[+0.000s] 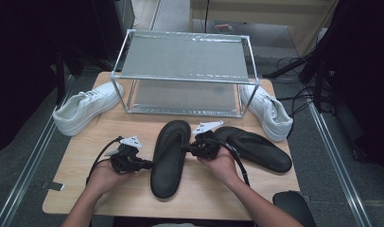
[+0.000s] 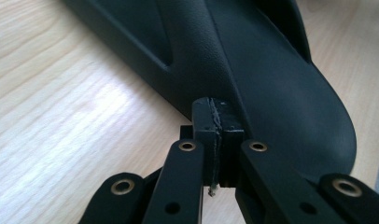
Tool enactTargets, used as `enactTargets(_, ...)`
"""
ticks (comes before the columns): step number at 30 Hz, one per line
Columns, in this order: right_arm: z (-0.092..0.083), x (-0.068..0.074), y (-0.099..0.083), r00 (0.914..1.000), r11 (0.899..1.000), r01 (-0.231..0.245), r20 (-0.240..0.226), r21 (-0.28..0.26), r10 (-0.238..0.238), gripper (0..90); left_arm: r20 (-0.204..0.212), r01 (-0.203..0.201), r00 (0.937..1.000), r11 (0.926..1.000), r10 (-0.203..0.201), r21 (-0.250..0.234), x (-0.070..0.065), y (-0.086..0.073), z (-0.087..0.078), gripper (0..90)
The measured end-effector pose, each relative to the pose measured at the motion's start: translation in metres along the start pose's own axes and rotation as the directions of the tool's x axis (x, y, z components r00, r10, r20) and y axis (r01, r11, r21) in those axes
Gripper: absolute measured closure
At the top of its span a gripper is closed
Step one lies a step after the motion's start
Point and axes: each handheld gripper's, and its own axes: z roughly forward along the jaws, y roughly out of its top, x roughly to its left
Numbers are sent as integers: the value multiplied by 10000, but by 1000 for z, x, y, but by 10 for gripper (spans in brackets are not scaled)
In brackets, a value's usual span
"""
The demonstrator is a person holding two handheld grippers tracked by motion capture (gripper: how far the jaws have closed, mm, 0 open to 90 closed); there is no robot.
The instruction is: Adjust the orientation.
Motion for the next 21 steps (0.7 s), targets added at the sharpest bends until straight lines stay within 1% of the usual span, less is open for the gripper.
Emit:
enactTargets(1,0,0,0,10000,10000,0,0,0,0,900,55,-28,10000,10000,28,-9,-2,0,1,900)
enactTargets(2,-1,-1,0,10000,10000,-54,75,-32,55,900,148,-189,9997,9998,189,10,-4,1,3,900)
enactTargets(3,-1,-2,0,9999,10000,-55,101,-34,55,900,167,-268,9995,9996,267,30,-5,1,4,900)
enactTargets(6,-2,-4,0,9999,9999,-119,81,-33,119,900,224,-150,9996,9999,149,18,-3,1,4,861)
enactTargets(7,-3,-5,0,9997,9998,-195,121,-29,195,870,236,-74,9997,10000,74,-6,-2,1,3,851)
enactTargets(9,-5,-7,1,9995,9998,-195,241,1,195,800,109,-3,9999,9995,6,-303,0,1,-3,829)
enactTargets(10,-5,-7,1,9995,9998,-195,241,1,195,800,109,-3,9999,9995,6,-303,0,1,-3,808)
enactTargets(11,-7,-9,2,9997,9998,-174,171,-119,176,781,-19,12,10000,9982,-13,-593,1,2,-7,782)
enactTargets(12,-7,-9,2,9997,9998,-174,171,-119,176,781,-19,12,10000,9982,-13,-593,1,2,-7,756)
enactTargets(13,-10,-10,2,9997,9998,-157,185,-157,160,755,-55,143,9999,9955,-149,-932,2,3,-11,707)
enactTargets(14,-11,-10,2,9998,9998,-132,158,-164,134,739,-55,143,9999,9955,-149,-932,2,3,-11,669)
enactTargets(15,-11,-10,2,9998,9998,-132,158,-164,134,739,15,292,9996,9947,-292,-990,4,3,-12,669)
enactTargets(16,-15,-12,1,9999,9998,-113,70,-132,113,697,25,399,9992,9941,-398,-1009,6,3,-12,606)
enactTargets(17,-16,-12,0,9999,9999,-115,18,-107,115,683,25,399,9992,9941,-398,-1009,6,3,-12,578)
enactTargets(18,-16,-12,0,9999,9999,-115,18,-107,115,683,18,399,9992,9942,-399,-1003,6,4,-12,578)
enactTargets(21,-20,-14,-3,9999,9999,-125,-10,12,125,666,-108,332,9993,9950,-344,-945,7,5,-10,527)
